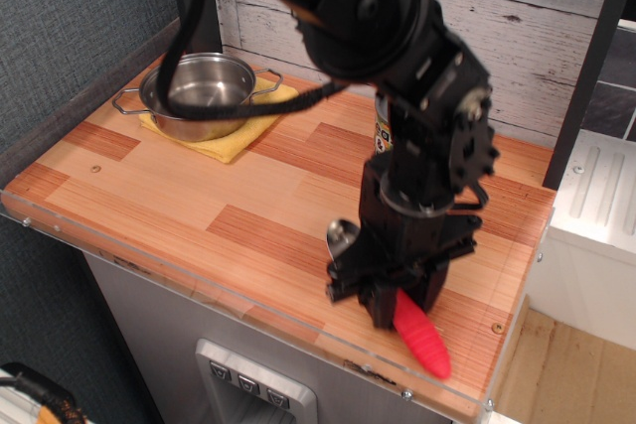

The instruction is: Place the spatula on the far left side of the table

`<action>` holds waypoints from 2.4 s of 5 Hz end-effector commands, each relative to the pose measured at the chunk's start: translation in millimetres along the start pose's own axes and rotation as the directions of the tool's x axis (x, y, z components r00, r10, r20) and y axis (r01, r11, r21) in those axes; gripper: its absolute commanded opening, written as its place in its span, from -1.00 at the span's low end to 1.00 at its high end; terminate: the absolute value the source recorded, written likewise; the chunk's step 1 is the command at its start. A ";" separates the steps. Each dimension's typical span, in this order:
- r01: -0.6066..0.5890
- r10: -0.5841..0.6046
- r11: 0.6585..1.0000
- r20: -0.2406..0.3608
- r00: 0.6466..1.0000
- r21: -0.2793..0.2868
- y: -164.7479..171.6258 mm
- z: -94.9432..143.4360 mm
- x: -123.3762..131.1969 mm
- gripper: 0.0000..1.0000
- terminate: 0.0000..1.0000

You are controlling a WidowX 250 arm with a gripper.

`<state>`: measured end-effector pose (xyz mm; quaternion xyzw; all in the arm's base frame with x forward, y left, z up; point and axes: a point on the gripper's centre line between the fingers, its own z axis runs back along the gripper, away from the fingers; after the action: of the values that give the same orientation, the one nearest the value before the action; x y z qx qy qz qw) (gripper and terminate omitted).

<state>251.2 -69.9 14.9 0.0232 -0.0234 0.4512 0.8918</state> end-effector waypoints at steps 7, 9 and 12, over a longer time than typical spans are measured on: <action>-0.222 0.220 0.975 0.106 0.970 0.007 123.2 21.3 168.2 -1.00 -1.00; -0.183 0.177 0.982 0.116 0.977 0.043 142.2 5.2 186.9 -1.00 -1.00; -0.099 0.089 0.994 0.170 0.981 0.047 140.3 1.0 205.1 -1.00 -1.00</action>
<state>246.3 172.8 18.0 0.0811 -0.0668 0.4892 0.8658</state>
